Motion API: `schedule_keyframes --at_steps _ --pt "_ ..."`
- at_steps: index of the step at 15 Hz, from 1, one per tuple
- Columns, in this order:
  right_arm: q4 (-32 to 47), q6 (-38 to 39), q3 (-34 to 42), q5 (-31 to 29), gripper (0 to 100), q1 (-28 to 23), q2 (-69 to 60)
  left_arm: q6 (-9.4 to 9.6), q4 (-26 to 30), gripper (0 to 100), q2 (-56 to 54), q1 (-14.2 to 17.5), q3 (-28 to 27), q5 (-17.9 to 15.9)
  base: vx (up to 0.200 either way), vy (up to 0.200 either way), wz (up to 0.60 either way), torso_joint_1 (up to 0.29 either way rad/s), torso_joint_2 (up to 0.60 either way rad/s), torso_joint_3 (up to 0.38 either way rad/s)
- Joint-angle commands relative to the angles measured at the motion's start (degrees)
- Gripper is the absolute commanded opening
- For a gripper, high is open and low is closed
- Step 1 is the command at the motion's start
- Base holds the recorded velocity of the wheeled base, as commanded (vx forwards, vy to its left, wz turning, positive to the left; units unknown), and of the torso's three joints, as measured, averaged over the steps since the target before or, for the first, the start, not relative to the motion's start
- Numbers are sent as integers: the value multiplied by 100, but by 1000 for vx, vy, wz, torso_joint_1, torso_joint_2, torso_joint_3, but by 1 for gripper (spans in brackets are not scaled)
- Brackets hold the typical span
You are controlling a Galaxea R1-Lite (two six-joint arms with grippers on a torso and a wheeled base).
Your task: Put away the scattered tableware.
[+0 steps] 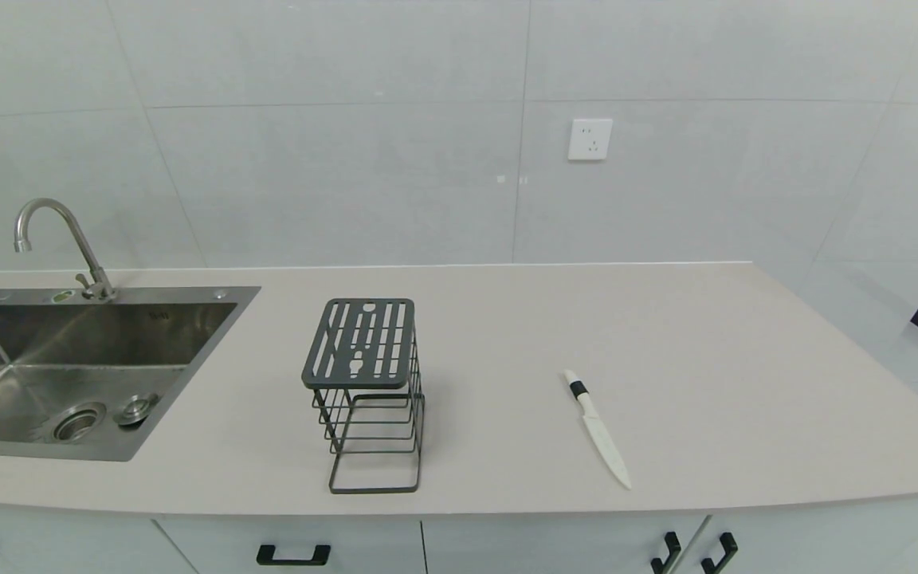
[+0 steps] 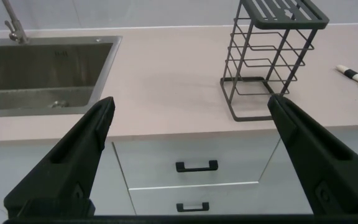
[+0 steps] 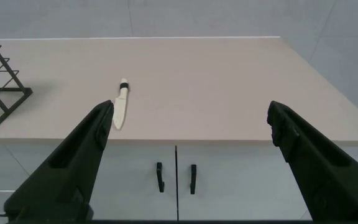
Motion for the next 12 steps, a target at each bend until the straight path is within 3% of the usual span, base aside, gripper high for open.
schedule_keyframes --at_steps 1,8,12 --pt "3 0 -1 4 100 10 7 -1 1 100 7 0 1 1 0 0 0 0 0 0" --pt "3 0 -1 4 100 1 7 -1 1 100 7 0 1 1 0 0 0 13 0 10" --pt "3 0 -1 4 100 1 7 -1 1 100 7 0 1 1 0 0 0 232 -8 217"
